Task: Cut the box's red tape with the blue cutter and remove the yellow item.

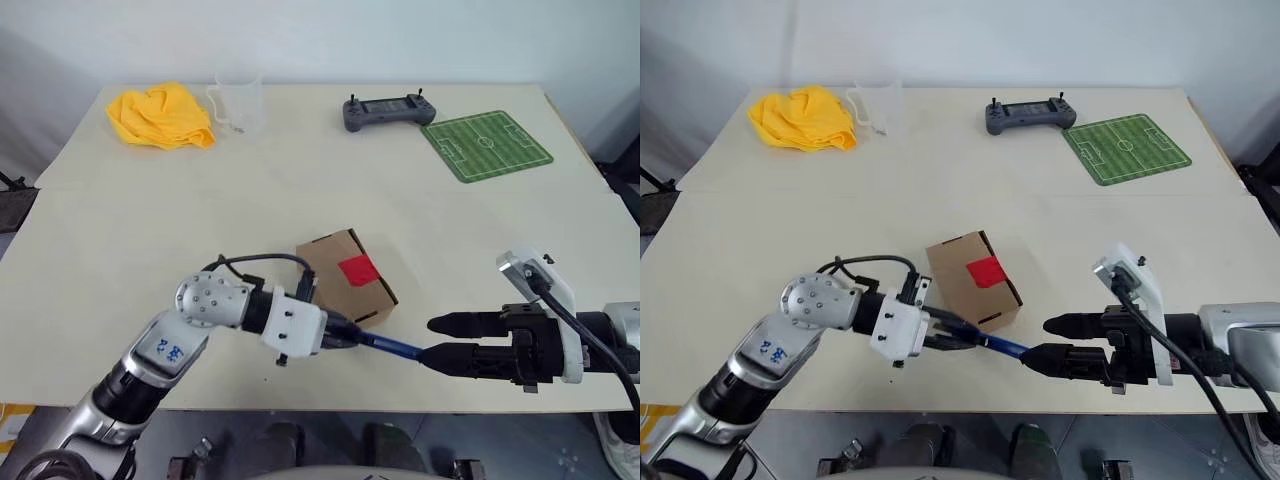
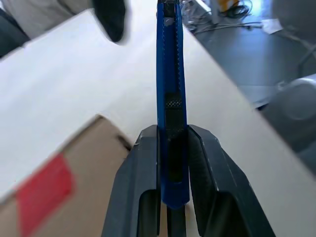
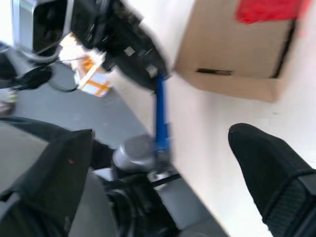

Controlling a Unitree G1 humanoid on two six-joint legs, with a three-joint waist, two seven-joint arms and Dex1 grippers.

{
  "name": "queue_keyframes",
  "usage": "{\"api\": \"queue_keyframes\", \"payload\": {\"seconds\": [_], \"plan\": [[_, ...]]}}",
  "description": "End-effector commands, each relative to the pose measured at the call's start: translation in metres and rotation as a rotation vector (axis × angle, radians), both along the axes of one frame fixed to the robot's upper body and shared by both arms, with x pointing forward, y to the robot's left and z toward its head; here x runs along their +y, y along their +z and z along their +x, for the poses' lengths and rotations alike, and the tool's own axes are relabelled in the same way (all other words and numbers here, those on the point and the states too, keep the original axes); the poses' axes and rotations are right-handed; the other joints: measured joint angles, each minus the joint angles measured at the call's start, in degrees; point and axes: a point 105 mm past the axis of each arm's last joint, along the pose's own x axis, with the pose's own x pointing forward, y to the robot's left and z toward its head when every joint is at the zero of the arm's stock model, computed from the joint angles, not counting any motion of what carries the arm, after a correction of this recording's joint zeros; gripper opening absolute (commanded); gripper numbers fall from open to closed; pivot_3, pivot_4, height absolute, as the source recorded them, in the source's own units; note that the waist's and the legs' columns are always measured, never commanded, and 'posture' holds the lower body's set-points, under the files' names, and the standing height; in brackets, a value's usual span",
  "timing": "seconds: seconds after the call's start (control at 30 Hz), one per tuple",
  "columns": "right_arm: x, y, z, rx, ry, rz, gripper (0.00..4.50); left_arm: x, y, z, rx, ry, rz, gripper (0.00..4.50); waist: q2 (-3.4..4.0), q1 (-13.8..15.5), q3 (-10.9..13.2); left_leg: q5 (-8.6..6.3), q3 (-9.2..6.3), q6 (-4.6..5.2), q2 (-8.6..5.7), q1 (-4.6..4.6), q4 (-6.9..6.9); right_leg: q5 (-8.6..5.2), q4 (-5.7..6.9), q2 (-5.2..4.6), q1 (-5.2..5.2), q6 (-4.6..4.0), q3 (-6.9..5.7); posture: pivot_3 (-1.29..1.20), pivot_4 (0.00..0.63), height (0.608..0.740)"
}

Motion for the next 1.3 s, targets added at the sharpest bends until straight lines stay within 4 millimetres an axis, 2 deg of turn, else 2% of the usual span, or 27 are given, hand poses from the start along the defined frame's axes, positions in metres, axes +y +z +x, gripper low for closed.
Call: {"api": "queue_keyframes", "payload": {"seconds": [0.03,0.1,0.23,0.47,0.63,1.03,1.13,1.3], "plan": [[0.003,0.005,0.014,-0.025,-0.043,0.075,4.44,-0.008,0.002,0.0,-0.019,-0.018,0.011,0.46,-0.09,-0.2,0.0,0.0,-0.01,0.0,0.01,-0.03,0.01,0.03,-0.01,0.01,0.0,0.04,-0.01,0.0,0.15,0.74],[0.003,0.007,0.021,-0.025,-0.044,0.071,4.44,-0.011,0.003,0.001,-0.017,-0.014,0.01,0.46,-0.06,-0.4,0.0,0.0,-0.04,0.0,0.0,-0.16,0.07,0.06,-0.14,0.01,-0.07,0.09,-0.01,0.0,0.15,0.74],[-0.001,0.007,0.022,0.051,0.003,0.015,4.44,-0.018,0.006,0.001,-0.005,-0.008,-0.01,0.46,0.0,-0.5,0.0,0.03,-0.06,0.02,0.02,-0.29,0.08,0.09,-0.14,0.03,-0.2,0.15,-0.03,0.0,0.15,0.74],[0.009,-0.005,0.025,0.117,0.05,-0.002,4.44,-0.024,0.003,0.001,0.013,0.019,-0.002,0.46,0.0,-0.3,0.0,0.03,-0.08,0.01,0.0,-0.35,0.06,0.09,-0.18,0.0,-0.23,0.15,-0.02,0.0,0.15,0.74],[0.014,-0.014,0.028,0.126,0.037,-0.003,4.44,-0.025,0.003,0.0,0.014,0.032,0.001,0.46,0.0,-0.2,0.0,0.03,-0.11,0.01,-0.02,-0.38,0.1,0.1,-0.13,-0.01,-0.25,0.15,-0.03,0.0,0.15,0.74],[0.019,-0.019,0.043,0.138,0.002,-0.004,4.44,-0.027,0.007,0.002,0.014,0.052,-0.001,0.46,0.0,-0.2,0.0,0.03,-0.1,0.01,-0.04,-0.44,0.12,0.1,0.04,-0.01,-0.35,0.14,-0.01,0.0,0.15,0.74],[0.019,-0.019,0.042,0.148,0.01,-0.009,3.55,-0.027,0.008,0.003,0.012,0.054,0.0,0.46,0.01,-0.2,0.0,0.04,-0.1,0.01,-0.03,-0.44,0.13,0.1,0.04,0.0,-0.36,0.14,-0.01,0.0,0.15,0.74],[0.02,-0.021,0.042,0.153,0.01,-0.003,1.82,-0.027,0.009,0.004,0.01,0.058,0.002,0.46,0.01,-0.2,0.0,0.04,-0.1,0.01,-0.03,-0.45,0.13,0.1,0.06,-0.01,-0.37,0.14,-0.01,0.0,0.15,0.74]]}}
